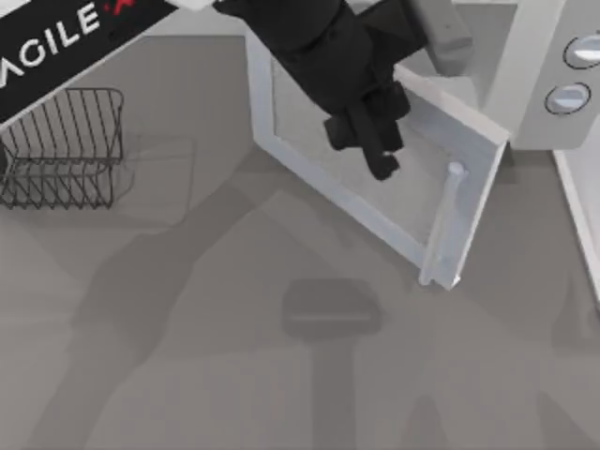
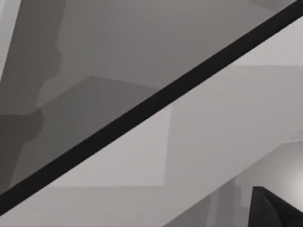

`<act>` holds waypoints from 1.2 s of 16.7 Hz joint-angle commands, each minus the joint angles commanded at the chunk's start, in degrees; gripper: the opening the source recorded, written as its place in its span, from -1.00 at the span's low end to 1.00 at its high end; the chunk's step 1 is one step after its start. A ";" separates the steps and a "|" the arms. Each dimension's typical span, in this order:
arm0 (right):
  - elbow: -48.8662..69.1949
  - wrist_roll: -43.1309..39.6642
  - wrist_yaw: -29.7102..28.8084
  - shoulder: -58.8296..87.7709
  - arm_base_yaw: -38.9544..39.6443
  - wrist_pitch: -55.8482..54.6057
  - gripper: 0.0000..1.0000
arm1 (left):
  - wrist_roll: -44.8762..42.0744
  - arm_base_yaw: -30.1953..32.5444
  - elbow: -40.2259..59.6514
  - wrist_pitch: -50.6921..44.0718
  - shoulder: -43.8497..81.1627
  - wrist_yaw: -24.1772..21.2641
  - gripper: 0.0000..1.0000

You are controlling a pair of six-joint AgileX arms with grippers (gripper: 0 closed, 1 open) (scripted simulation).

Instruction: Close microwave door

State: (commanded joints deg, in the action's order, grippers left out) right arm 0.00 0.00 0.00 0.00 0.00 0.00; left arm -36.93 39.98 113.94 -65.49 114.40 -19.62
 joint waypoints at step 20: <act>0.00 0.00 0.00 0.00 0.00 0.00 1.00 | 4.27 3.45 4.68 -3.15 5.96 0.93 -1.00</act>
State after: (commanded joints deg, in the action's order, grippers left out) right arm 0.00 0.00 0.00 0.00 0.00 0.00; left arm -32.66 43.43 118.61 -68.64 120.36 -18.69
